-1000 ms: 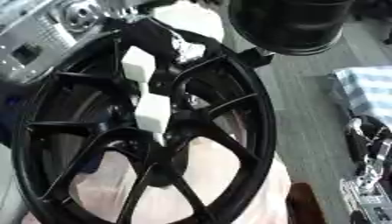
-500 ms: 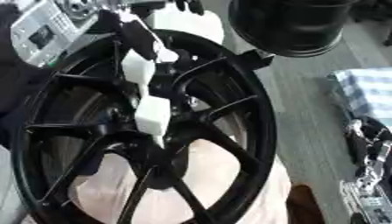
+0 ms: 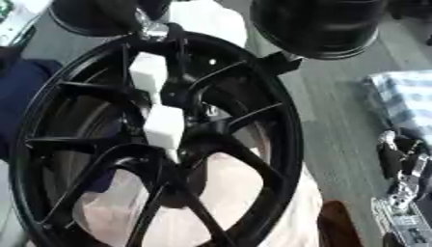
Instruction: Pull the pin out of the wheel hub.
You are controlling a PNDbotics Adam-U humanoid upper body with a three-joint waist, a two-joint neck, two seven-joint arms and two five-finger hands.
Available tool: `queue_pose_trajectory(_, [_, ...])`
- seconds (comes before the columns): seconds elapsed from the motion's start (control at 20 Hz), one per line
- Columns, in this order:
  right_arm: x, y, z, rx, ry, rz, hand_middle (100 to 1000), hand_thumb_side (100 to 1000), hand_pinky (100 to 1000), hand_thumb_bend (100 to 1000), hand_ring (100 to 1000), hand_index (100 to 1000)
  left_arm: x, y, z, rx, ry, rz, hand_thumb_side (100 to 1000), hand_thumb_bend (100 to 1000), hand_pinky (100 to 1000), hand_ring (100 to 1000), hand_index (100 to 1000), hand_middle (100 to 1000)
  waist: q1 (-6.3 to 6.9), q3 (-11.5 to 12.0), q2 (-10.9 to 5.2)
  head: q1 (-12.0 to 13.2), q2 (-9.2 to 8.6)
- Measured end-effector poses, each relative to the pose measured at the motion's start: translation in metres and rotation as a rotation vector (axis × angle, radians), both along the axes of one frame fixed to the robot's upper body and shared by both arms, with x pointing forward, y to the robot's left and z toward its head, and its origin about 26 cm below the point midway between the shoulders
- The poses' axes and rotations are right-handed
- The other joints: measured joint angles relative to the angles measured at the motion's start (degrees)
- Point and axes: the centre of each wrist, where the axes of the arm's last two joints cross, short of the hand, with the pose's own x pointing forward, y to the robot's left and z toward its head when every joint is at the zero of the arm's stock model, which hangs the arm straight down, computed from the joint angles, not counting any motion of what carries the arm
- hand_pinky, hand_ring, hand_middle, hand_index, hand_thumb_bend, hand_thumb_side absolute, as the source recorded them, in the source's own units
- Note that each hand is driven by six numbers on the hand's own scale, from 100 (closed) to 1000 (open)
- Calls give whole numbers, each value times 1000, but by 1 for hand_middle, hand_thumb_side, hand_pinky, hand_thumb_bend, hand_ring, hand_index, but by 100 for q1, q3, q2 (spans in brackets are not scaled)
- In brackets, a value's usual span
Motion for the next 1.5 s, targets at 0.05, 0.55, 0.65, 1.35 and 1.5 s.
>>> queue_pose_trajectory(0.05, [0,0,0,0,0,-1,578,432,697,119,695,728,-1,1,3,-5,17,-6,882,514,850,817,839,752,2,0,1,0,-1])
queue_pose_trajectory(0.55, [0,-1,0,-2,-1,-7,576,431,695,120,693,727,-19,18,16,48,147,-9,798,559,863,828,840,767,36,6,29,-20,-4])
queue_pose_trajectory(0.65, [0,-1,0,-2,-1,-7,576,431,695,120,693,727,-22,17,17,52,158,-11,798,559,863,828,840,767,37,5,29,-23,-5])
queue_pose_trajectory(1.35, [0,-1,1,-2,-6,-11,571,426,692,125,688,724,-14,22,-21,142,222,34,689,547,867,832,828,784,-2,-31,67,-15,-34])
queue_pose_trajectory(1.5, [0,-1,1,-2,-6,-12,571,425,692,126,688,724,-14,22,-25,161,216,26,675,537,867,832,829,784,-4,-30,71,-3,-34])
